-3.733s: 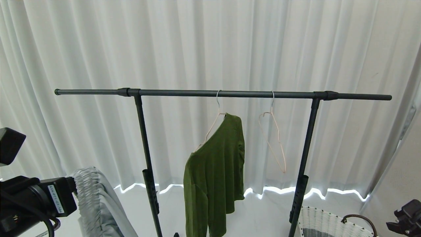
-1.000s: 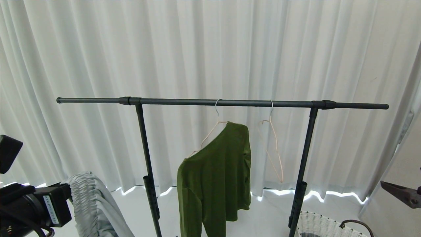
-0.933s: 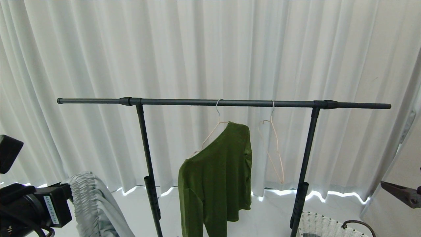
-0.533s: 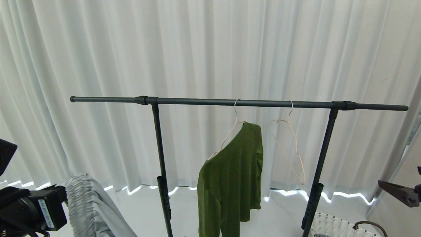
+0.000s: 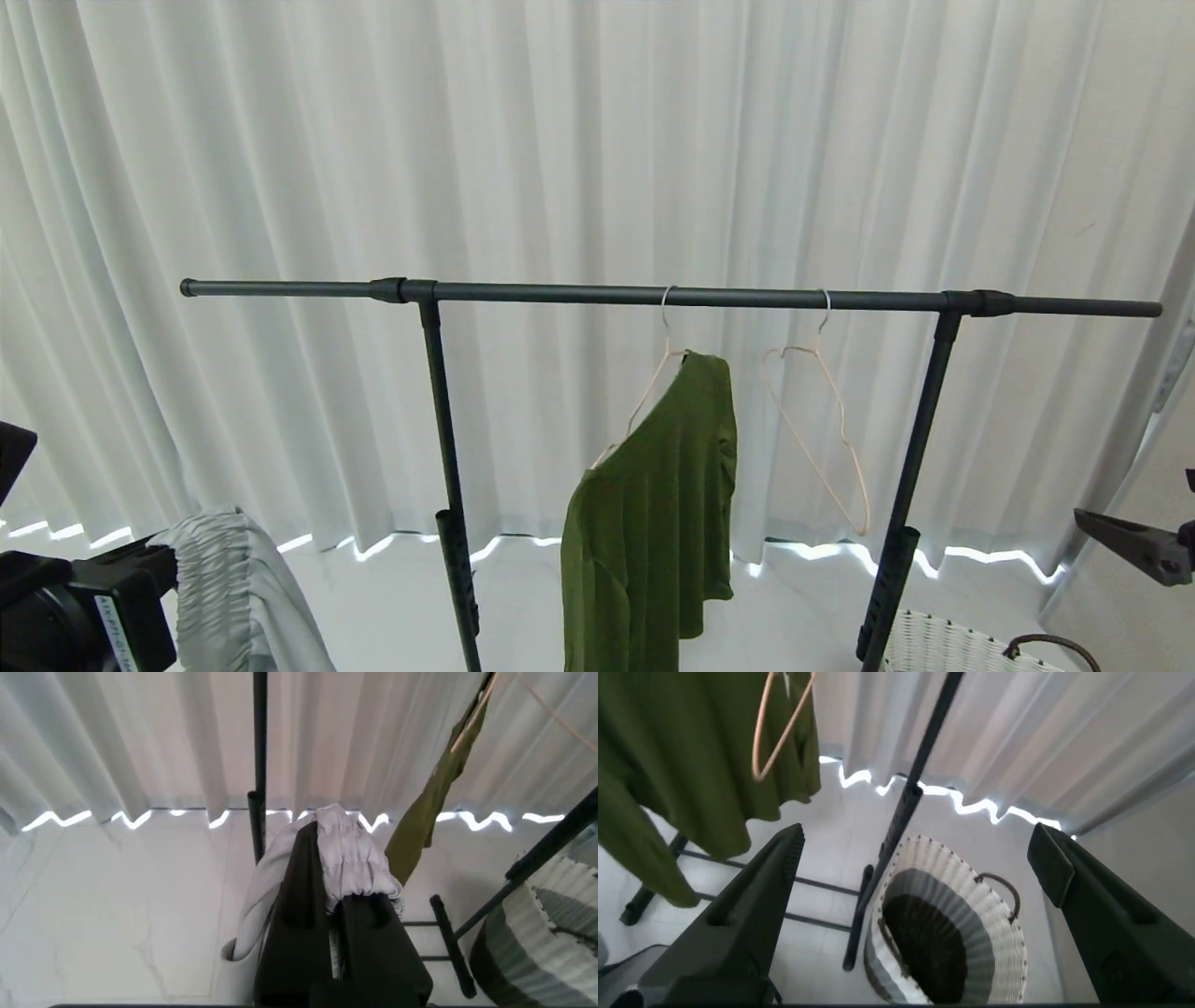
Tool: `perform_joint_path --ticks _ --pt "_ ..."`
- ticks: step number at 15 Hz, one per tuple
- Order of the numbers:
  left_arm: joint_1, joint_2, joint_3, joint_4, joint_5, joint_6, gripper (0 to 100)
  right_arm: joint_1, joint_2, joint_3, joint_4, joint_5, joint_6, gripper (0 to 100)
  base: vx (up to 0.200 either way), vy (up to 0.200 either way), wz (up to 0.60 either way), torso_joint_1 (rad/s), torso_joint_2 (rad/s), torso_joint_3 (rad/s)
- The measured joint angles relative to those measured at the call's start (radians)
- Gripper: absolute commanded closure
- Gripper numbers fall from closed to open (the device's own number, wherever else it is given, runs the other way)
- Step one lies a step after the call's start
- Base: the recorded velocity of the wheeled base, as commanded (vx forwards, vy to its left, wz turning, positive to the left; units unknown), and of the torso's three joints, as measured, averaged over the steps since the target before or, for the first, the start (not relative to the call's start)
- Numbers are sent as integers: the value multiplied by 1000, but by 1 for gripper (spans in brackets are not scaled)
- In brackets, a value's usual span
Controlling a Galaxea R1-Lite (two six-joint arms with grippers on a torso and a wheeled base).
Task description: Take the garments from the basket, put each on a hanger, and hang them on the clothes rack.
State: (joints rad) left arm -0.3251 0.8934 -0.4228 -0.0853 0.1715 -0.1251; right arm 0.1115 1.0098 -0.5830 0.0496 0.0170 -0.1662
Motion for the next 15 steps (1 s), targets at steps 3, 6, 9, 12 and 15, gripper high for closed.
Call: perform_joint_path --ticks 3,6,9,12,15 --pt "0 -1 1 0 0 0 100 16 20 1 1 -13 -3 0 200 0 0 7 2 1" --pt "0 -3 4 0 0 1 100 52 60 -1 1 -89 2 0 200 0 0 2 4 4" --pt "0 -3 8 0 0 0 100 109 116 -26 1 -107 10 0 0 0 0 0 0 0" --pt "0 -1 8 -1 0 0 100 168 182 -80 5 -121 73 0 0 0 0 0 0 0" --pt "0 0 8 0 0 0 100 281 274 -141 9 -202 200 0 0 0 0 0 0 0"
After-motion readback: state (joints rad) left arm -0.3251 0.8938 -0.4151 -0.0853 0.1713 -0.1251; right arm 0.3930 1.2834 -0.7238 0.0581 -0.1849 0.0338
